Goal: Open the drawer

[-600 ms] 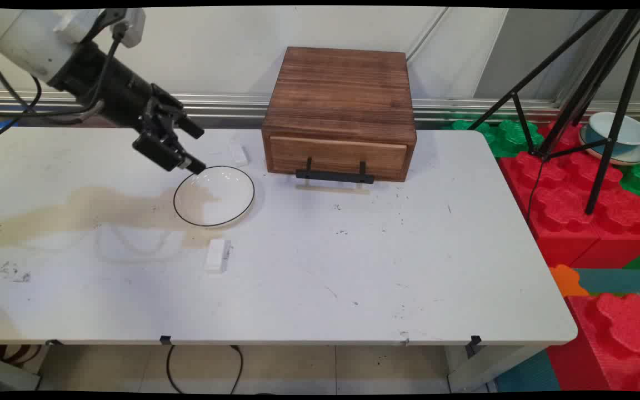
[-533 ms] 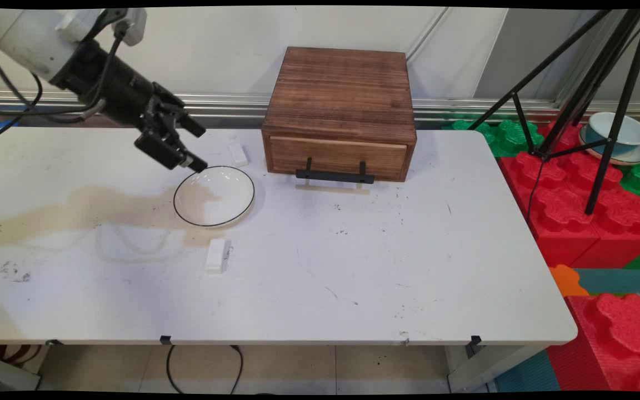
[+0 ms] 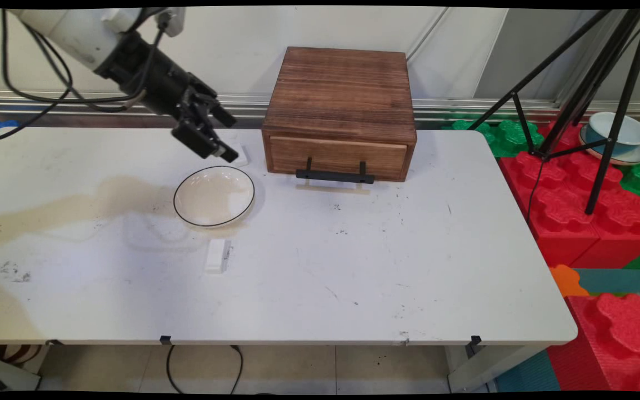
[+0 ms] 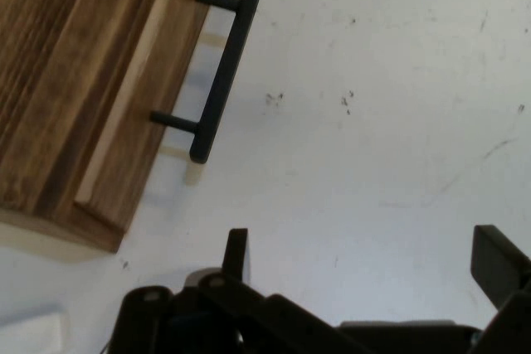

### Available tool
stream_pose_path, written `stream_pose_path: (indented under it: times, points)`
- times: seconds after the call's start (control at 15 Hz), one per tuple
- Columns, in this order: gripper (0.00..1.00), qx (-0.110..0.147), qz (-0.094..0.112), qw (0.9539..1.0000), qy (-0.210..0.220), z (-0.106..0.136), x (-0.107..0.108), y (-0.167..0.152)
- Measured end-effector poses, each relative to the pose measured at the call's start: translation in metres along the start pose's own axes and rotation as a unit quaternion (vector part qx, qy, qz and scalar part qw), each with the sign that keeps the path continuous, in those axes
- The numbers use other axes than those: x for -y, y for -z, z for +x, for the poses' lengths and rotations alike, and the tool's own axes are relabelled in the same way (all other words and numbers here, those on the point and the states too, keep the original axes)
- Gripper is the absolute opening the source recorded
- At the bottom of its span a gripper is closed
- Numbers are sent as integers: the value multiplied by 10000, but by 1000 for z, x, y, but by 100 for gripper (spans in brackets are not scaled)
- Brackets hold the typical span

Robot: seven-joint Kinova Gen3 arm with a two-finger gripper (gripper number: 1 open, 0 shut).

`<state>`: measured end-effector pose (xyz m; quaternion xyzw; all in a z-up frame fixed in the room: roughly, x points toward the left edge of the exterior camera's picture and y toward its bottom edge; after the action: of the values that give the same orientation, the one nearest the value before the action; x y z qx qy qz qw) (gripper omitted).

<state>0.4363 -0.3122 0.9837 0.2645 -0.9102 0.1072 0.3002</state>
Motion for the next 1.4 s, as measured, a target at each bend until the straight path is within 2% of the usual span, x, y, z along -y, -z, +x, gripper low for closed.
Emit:
stream_pose_path:
  times: [0.6, 1.4]
  points:
    - [100, 130, -162, 9993, -305, 39, 5, -63]
    - [100, 555, -221, 9959, -680, 76, 16, -155]
